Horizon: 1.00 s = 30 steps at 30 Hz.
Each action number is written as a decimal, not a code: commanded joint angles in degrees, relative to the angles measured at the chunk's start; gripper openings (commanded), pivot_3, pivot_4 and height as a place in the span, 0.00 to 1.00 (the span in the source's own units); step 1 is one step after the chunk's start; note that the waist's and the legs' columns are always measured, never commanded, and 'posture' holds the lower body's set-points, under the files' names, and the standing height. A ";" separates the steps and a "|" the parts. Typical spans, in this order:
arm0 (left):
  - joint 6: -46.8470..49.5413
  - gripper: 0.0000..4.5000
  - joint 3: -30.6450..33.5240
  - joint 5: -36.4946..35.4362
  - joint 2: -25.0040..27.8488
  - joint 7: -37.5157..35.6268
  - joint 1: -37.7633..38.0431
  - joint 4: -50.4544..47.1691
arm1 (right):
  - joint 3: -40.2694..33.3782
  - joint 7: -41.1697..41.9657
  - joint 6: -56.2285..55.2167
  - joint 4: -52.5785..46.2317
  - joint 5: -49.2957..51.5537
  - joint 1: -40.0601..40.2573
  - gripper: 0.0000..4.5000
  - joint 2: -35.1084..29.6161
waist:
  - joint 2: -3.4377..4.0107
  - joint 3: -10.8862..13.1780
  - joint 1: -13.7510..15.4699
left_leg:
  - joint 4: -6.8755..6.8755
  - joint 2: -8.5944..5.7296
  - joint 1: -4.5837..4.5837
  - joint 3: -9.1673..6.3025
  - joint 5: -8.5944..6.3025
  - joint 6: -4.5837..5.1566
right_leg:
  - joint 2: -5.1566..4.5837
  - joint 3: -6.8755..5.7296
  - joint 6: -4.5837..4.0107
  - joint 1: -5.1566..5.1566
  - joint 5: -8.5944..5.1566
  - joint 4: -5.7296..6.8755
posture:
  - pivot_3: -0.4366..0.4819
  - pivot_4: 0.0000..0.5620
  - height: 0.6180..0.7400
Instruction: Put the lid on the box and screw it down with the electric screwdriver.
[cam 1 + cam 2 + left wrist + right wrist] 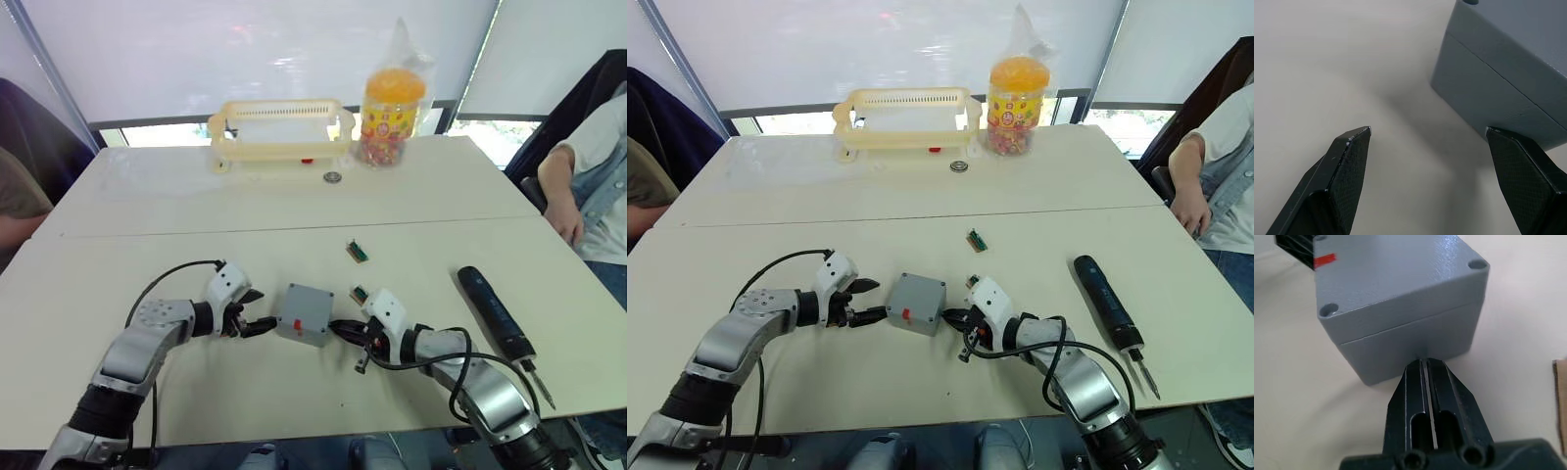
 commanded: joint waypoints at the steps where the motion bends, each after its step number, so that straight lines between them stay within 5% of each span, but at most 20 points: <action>1: 1.95 0.86 -0.35 -2.99 -1.07 0.07 1.04 -5.61 | 0.66 2.16 -2.74 -0.62 0.69 -1.28 0.01 0.62 | 0.00 0.00 0.03 | 0.00 0.01 0.00 0.00 0.00 0.00 | 0.00 0.00 0.00 0.00 0.00 0.00 | 0.48 0.27 1.00; 13: 2.77 0.86 1.64 -2.59 -0.25 1.13 1.03 -5.34 | -0.09 3.62 -3.60 0.72 -0.30 -2.05 0.01 0.69 | 0.00 0.00 0.04 | 0.00 -0.01 0.00 -0.01 0.00 0.00 | 0.00 0.00 0.00 0.00 0.00 0.01 | 0.48 0.27 1.00; 22: 8.04 0.86 11.14 -9.93 9.11 -2.92 1.78 -9.36 | -10.09 2.88 4.97 -10.45 4.71 2.05 0.01 -5.92 | 0.02 0.01 0.04 | -0.01 0.03 -0.03 -0.01 0.00 0.00 | -0.01 0.00 -0.01 -0.04 -0.01 0.00 | 0.48 0.27 1.00; 24: 11.62 1.00 15.01 -14.82 11.28 -4.30 2.50 -12.40 | -14.64 2.38 8.11 -15.57 7.75 3.72 0.21 -7.29 | 0.02 0.02 0.07 | -0.01 0.05 -0.03 -0.01 0.00 0.00 | -0.03 0.00 -0.01 -0.03 -0.01 0.00 | 0.48 0.27 1.00; 30: 20.55 1.00 20.91 -26.83 14.45 -4.23 3.17 -21.61 | -22.60 -2.76 18.81 -25.19 15.85 5.34 0.88 -6.58 | 0.00 0.04 0.11 | 0.00 0.08 -0.05 -0.05 -0.02 0.02 | -0.06 -0.02 0.01 -0.01 -0.04 0.00 | 0.48 0.27 1.00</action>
